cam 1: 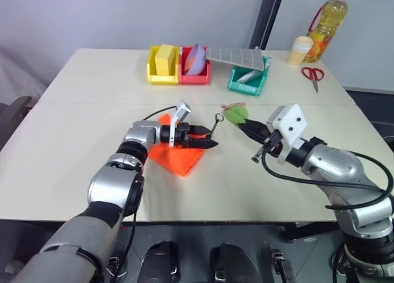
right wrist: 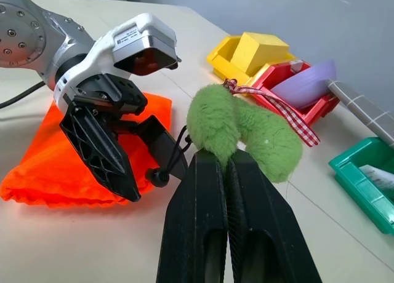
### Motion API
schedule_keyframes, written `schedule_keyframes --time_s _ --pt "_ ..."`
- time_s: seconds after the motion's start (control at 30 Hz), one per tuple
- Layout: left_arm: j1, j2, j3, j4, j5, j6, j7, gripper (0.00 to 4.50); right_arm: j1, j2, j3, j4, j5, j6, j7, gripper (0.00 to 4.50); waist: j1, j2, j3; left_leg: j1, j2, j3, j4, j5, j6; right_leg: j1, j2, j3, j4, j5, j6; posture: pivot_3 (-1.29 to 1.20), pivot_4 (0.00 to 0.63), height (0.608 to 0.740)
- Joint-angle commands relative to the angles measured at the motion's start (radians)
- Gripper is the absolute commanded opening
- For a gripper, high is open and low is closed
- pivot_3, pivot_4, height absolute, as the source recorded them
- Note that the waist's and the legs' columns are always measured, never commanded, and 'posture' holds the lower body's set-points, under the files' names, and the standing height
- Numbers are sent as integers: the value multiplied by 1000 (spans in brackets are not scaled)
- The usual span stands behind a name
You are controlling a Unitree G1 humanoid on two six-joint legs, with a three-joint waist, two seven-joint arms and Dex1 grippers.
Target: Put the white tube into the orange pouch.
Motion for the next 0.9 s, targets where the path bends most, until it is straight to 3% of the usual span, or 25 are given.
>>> schedule_keyframes --time_s 0.03,0.13,0.9 --pt "-27 -2 16 -7 7 7 -5 3935 -8 -3 -12 -43 3 -9 -3 0 0 0 0 0 0 0 0 0 0 0 0 0 0 0 0 0 150 740" --pt "-27 -3 18 -6 7 15 -4 2641 -10 -2 -10 -40 3 -11 -2 0 0 0 0 0 0 0 0 0 0 0 0 0 0 0 0 0 150 740" --pt "-11 4 4 -14 58 -44 -3 2641 -13 3 -4 -35 -1 -15 -6 0 0 0 0 0 0 0 1 -1 1 0 -1 0 0 0 0 0 150 740"
